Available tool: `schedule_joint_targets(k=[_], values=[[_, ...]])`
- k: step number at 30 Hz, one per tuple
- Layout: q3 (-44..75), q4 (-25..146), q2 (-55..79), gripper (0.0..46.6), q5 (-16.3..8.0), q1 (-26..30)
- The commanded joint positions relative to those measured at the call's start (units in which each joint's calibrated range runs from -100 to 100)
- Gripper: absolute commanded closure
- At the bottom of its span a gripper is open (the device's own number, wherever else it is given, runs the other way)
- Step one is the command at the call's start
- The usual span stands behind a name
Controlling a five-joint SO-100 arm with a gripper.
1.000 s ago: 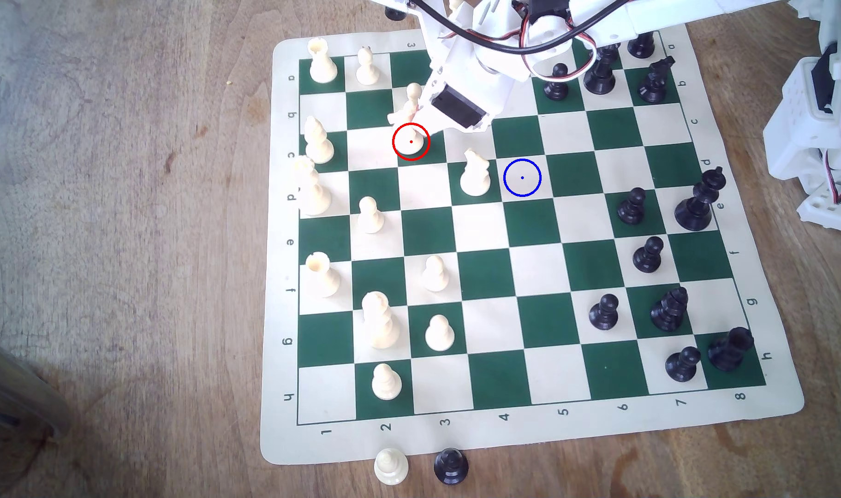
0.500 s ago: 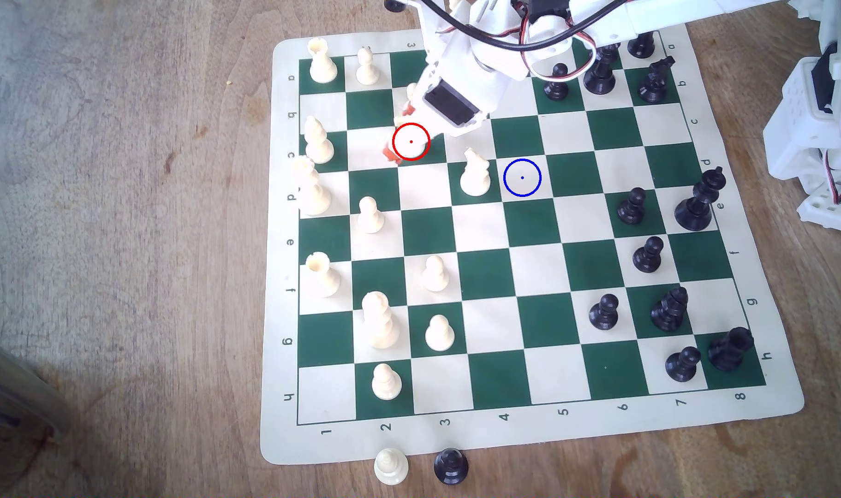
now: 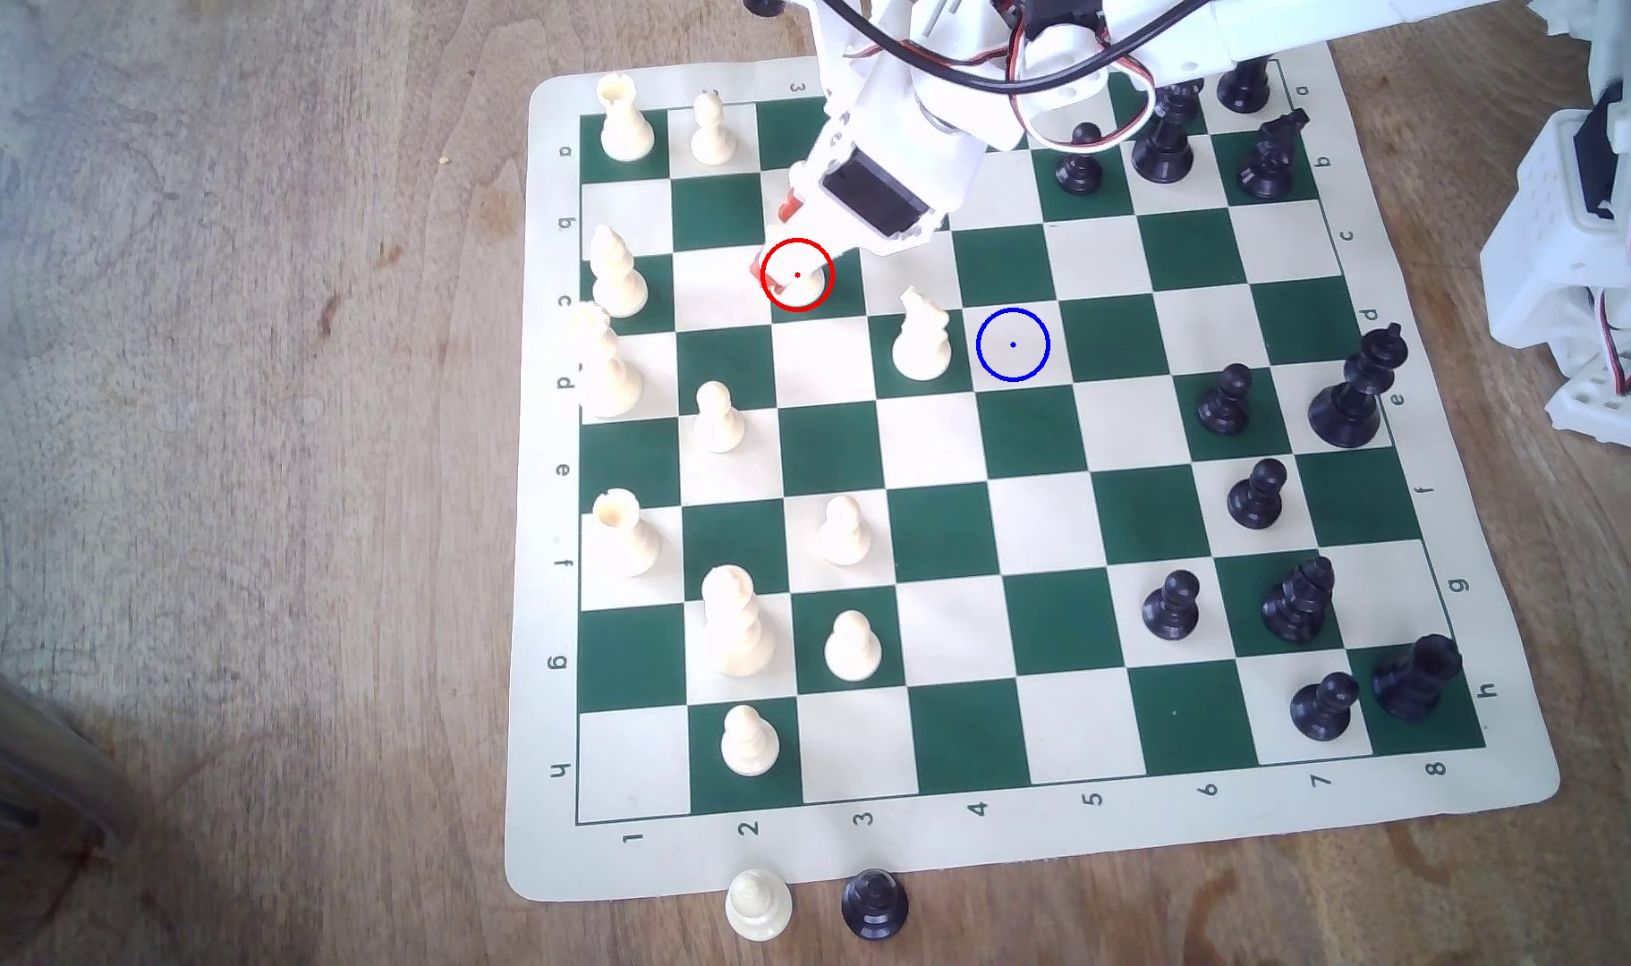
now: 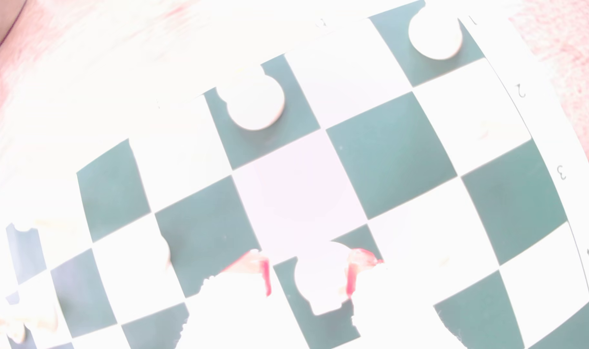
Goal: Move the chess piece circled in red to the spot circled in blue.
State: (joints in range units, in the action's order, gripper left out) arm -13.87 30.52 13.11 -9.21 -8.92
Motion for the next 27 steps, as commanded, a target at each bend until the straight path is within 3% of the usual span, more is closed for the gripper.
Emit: schedule_joint_targets(k=[1, 3, 17, 27], values=[[4.3, 0.9, -2.2, 41.1, 0.9, -0.3], [4.3, 1.4, -2.2, 46.4, 1.2, -0.2], [6.8, 3.3, -6.1, 46.4, 0.6, -0.6], [16.7, 20.8, -18.0, 46.4, 1.0, 0.4]])
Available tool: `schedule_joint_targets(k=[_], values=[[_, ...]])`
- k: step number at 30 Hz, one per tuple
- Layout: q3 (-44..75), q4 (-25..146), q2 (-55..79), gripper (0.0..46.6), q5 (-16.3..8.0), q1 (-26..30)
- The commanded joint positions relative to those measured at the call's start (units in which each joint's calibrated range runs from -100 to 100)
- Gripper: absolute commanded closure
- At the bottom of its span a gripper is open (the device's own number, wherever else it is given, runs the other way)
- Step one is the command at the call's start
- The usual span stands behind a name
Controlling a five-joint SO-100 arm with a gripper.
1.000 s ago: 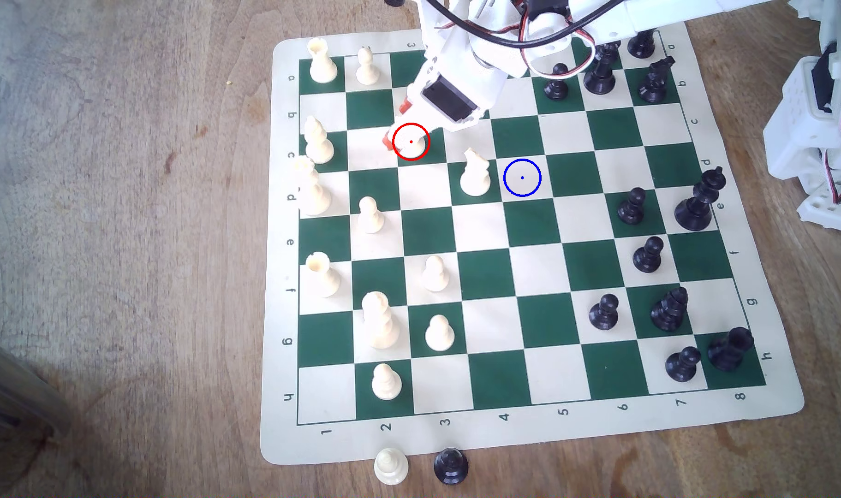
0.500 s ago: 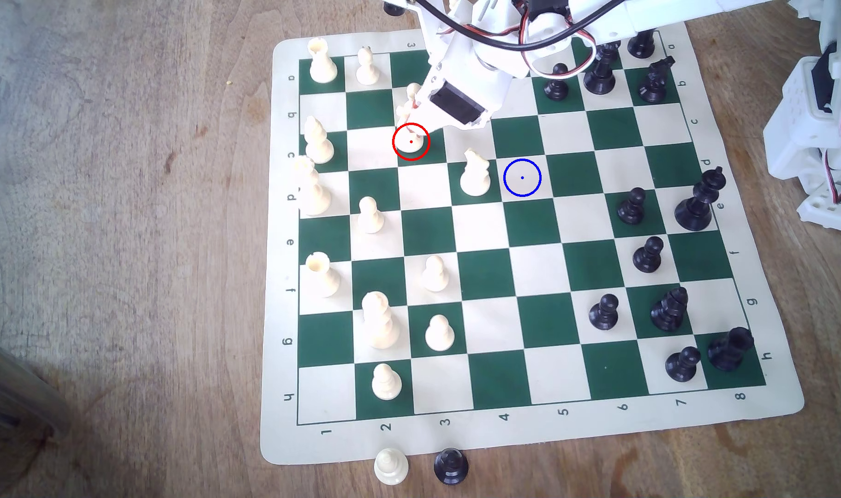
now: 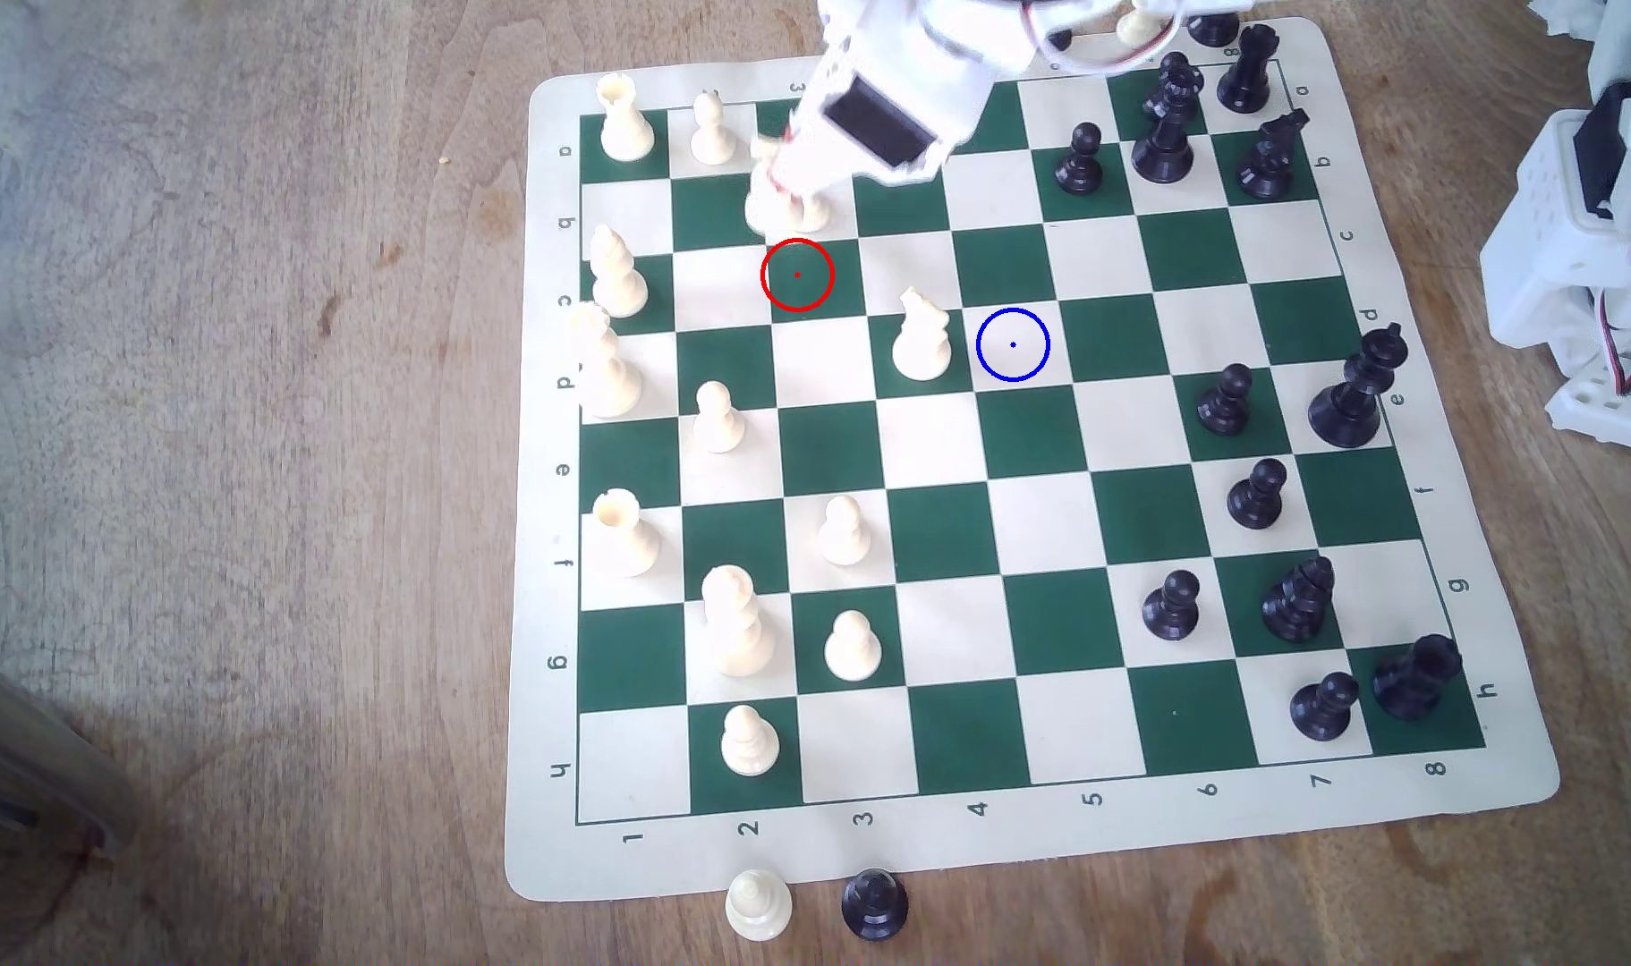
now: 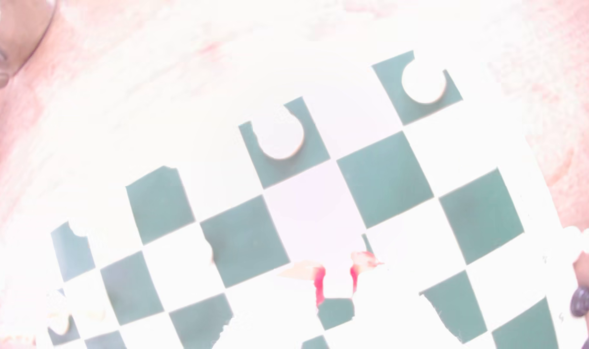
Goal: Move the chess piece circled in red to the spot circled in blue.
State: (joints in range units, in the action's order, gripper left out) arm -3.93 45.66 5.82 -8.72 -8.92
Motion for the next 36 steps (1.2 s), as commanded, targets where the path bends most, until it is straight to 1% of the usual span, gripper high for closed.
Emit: schedule_joint_targets(k=[1, 4, 5, 8, 9, 14, 18, 27, 36], values=[[6.6, 8.6, -13.0, 46.4, 0.7, 0.7], [3.8, 13.4, -17.0, 46.4, 1.2, 1.2], [-2.3, 13.1, -21.5, 46.4, 1.3, 1.4], [-12.5, 9.9, -28.1, 46.4, 1.9, 1.1], [-17.9, 9.7, -31.3, 46.4, 2.1, 1.1], [-34.6, 5.2, -39.1, 46.4, 2.6, 0.8], [-41.0, 2.8, -40.5, 46.4, 2.3, 1.0], [-48.3, -1.3, -40.2, 46.4, 1.5, 4.6], [-48.7, -5.9, -34.6, 46.4, 1.3, 5.6]])
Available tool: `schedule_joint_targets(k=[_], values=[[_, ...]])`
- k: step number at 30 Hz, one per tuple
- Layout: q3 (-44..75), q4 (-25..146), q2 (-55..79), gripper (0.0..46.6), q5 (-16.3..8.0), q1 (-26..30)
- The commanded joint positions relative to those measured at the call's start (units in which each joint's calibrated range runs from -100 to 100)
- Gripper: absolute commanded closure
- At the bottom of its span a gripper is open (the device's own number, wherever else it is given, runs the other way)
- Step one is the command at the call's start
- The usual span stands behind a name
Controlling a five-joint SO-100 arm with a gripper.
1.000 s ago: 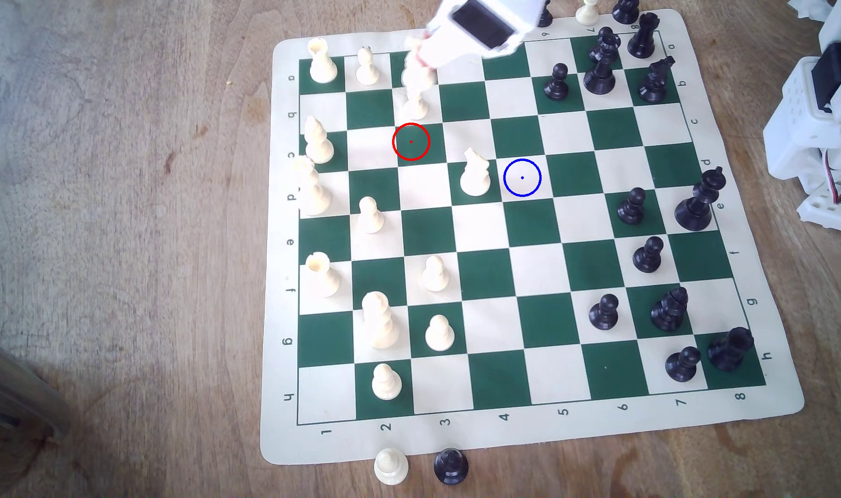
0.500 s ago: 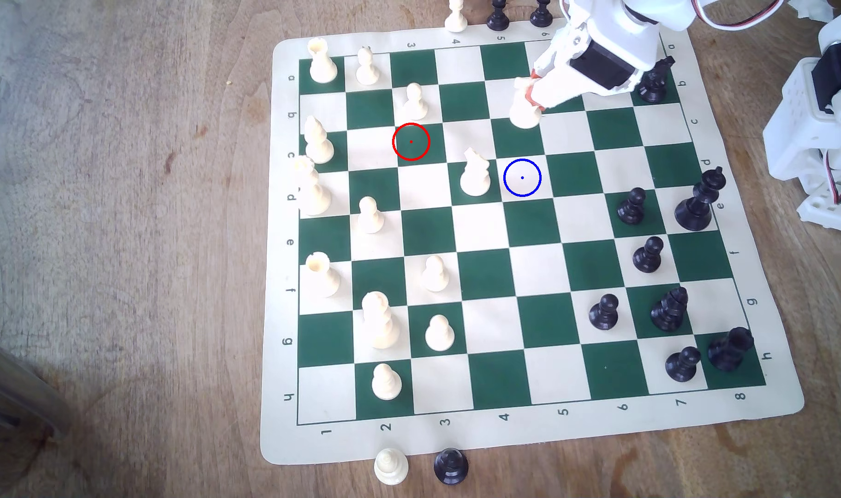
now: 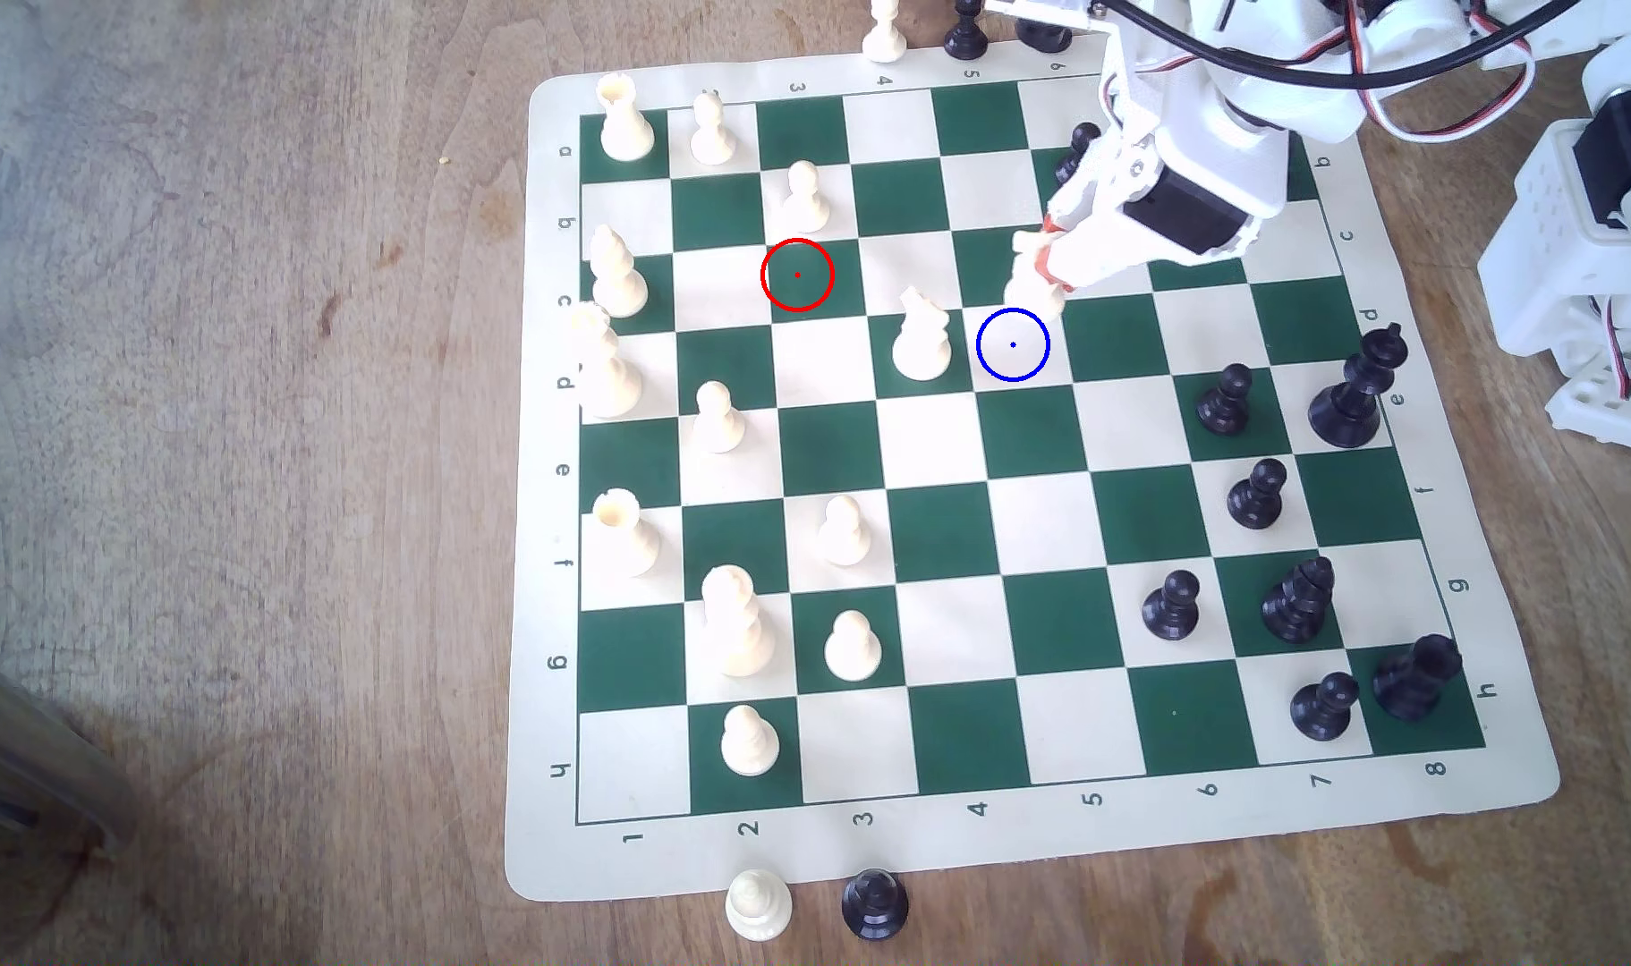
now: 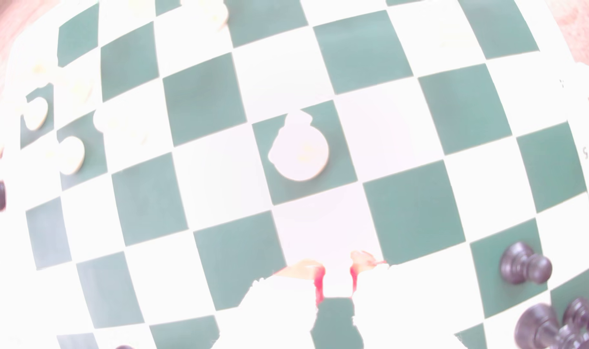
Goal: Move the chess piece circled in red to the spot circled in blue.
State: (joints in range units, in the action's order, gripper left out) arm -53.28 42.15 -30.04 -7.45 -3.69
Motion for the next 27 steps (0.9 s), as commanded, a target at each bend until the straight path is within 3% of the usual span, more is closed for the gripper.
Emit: schedule_joint_targets(k=[1, 25, 27], values=[[0.7, -2.9, 2.1, 46.4, 0.0, 0.3], [0.7, -7.8, 9.4, 46.4, -0.2, 0.9], [0.7, -8.1, 9.7, 38.3, -0.3, 0.6]])
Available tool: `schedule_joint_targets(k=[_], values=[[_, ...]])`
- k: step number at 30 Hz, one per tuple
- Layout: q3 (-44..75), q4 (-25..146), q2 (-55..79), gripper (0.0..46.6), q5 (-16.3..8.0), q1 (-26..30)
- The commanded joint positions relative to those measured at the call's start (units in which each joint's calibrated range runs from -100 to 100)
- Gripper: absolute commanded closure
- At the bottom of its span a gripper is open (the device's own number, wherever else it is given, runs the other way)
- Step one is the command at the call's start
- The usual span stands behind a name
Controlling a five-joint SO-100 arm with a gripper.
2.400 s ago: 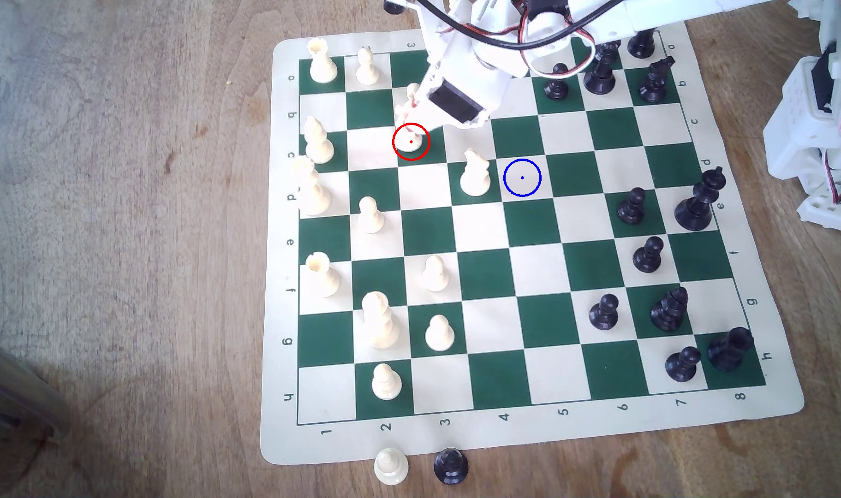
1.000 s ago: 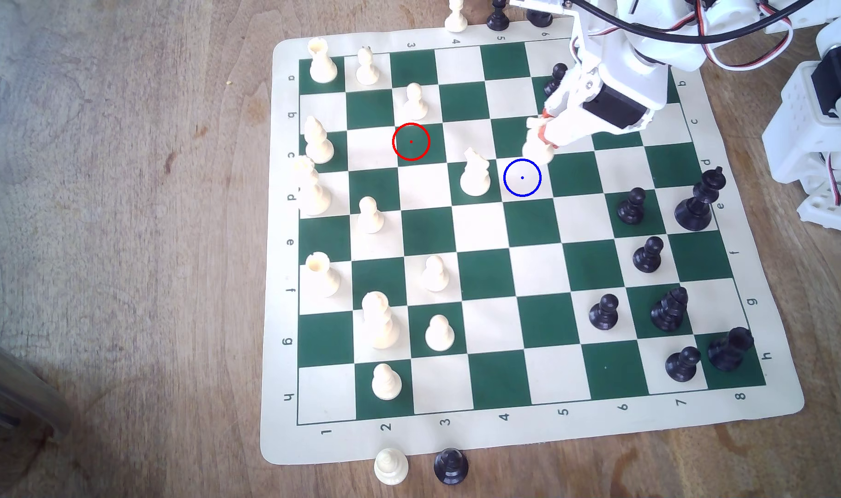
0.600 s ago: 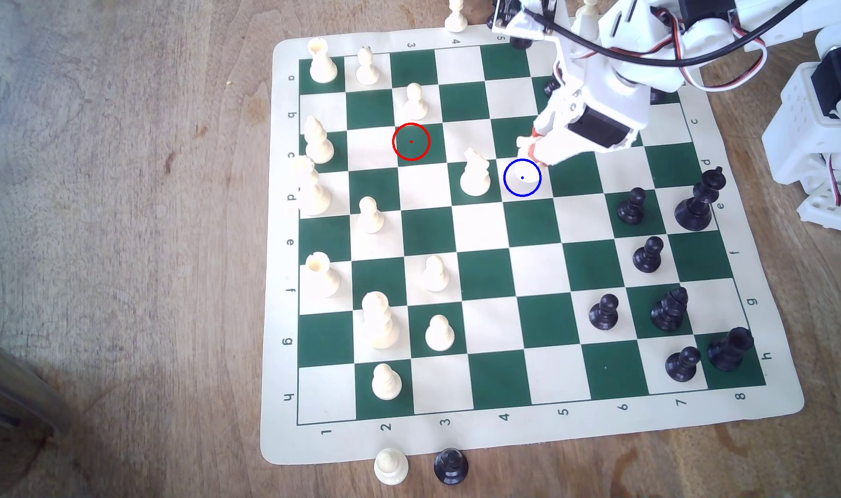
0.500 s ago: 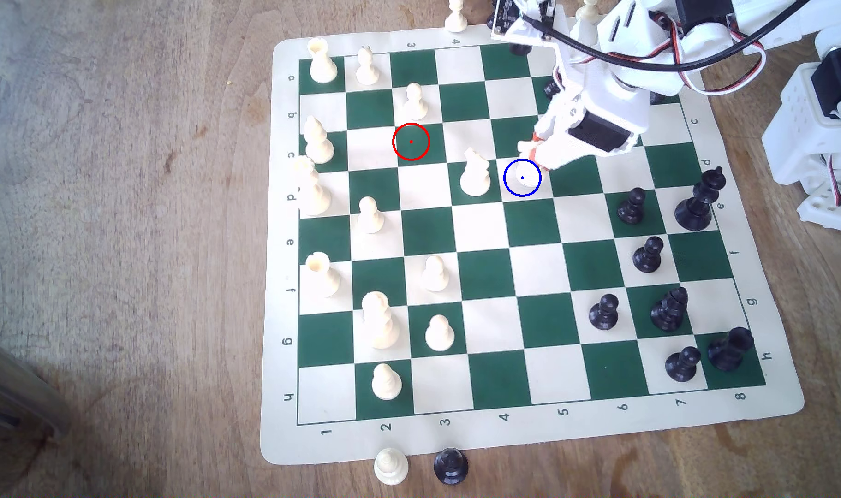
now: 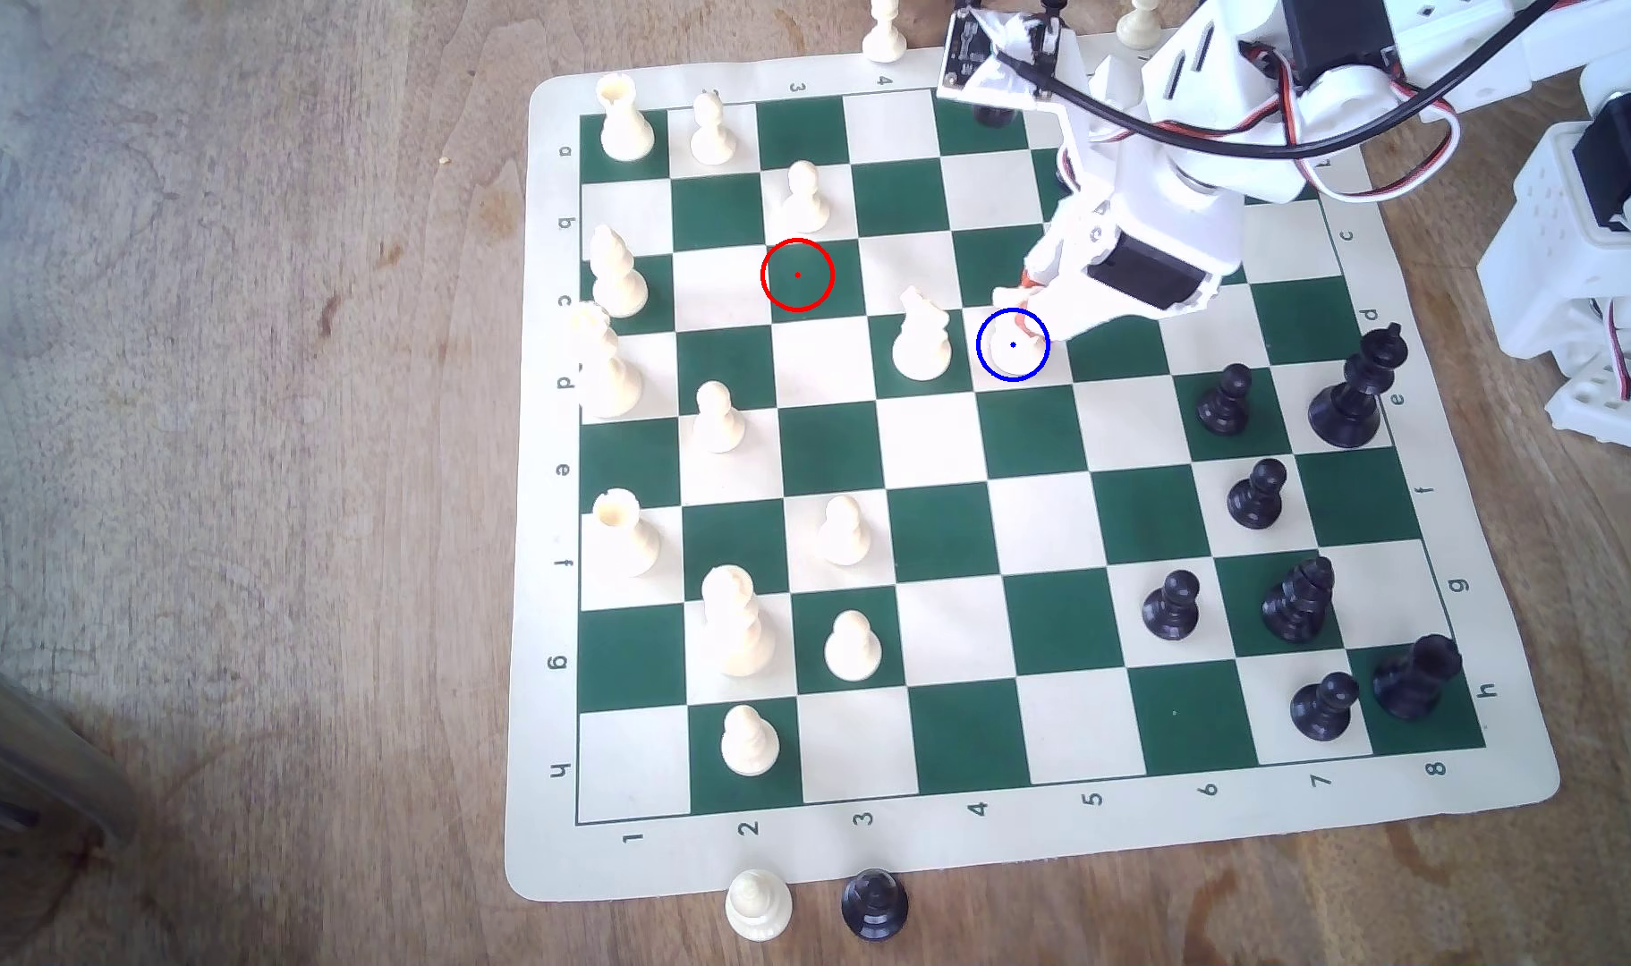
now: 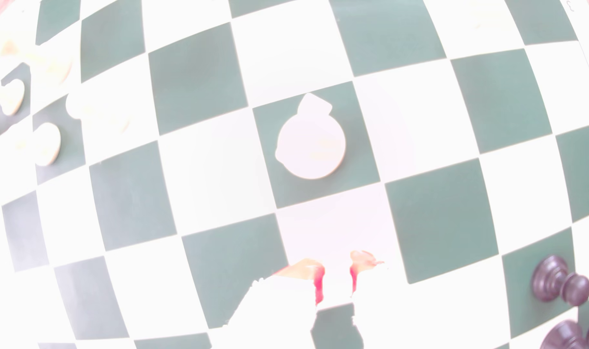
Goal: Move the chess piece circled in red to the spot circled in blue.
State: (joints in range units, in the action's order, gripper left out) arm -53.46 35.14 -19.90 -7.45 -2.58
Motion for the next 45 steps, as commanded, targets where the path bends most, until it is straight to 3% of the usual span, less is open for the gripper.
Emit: schedule_joint_targets(k=[1, 4, 16, 24, 28, 29, 30, 34, 38, 45], values=[[0.9, -0.7, -0.4, 34.8, -0.3, -0.6], [0.7, -0.4, -0.6, 28.3, -0.2, -0.8], [-1.3, 9.0, -9.3, 29.0, 1.7, -1.1], [-7.9, 18.8, -25.6, 30.4, 2.8, 0.0], [-23.8, 19.2, -45.3, 35.4, 3.6, 1.7], [-25.2, 19.3, -48.2, 38.7, 3.9, 1.9], [-26.7, 19.6, -52.7, 46.4, 4.6, 2.0], [-29.0, 15.6, -60.5, 46.4, 4.7, 1.5], [-30.6, -1.1, -65.8, 46.4, 4.2, 1.3], [-35.9, -23.7, -75.8, 46.5, 6.7, -2.3]])
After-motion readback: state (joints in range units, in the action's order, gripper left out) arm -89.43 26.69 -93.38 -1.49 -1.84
